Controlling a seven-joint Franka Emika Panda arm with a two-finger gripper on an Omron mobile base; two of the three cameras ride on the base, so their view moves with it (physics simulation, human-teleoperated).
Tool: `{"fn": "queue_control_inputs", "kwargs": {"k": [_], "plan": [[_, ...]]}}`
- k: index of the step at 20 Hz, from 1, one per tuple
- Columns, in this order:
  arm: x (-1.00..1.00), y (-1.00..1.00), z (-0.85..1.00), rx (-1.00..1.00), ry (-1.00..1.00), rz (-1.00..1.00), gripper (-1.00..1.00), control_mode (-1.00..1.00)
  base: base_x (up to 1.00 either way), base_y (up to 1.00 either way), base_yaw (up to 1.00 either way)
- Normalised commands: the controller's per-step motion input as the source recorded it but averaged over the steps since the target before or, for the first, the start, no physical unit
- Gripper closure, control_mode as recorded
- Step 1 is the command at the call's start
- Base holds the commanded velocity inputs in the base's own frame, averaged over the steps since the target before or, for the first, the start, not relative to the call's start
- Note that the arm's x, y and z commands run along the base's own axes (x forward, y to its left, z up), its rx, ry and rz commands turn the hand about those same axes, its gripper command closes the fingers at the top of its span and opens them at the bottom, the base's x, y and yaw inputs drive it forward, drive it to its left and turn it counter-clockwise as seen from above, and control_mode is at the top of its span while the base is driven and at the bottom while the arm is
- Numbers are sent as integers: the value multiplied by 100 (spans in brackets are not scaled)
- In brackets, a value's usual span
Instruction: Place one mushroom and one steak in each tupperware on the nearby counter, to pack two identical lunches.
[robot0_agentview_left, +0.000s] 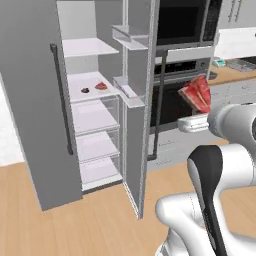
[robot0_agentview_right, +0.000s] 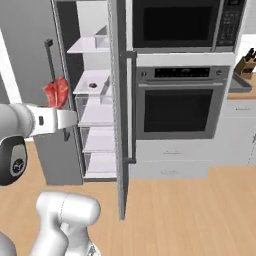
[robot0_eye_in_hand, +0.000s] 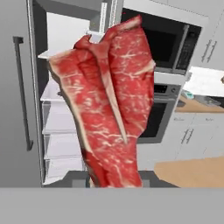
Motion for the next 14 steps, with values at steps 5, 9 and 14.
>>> {"fn": "queue_control_inputs", "kwargs": {"k": [5, 9, 14], "plan": [[0, 0, 0, 0, 0, 0, 100, 100, 32, -100, -52], [0, 0, 0, 0, 0, 0, 100, 100, 100, -100, -15], [0, 0, 0, 0, 0, 0, 100, 100, 100, -91, 5]]}}
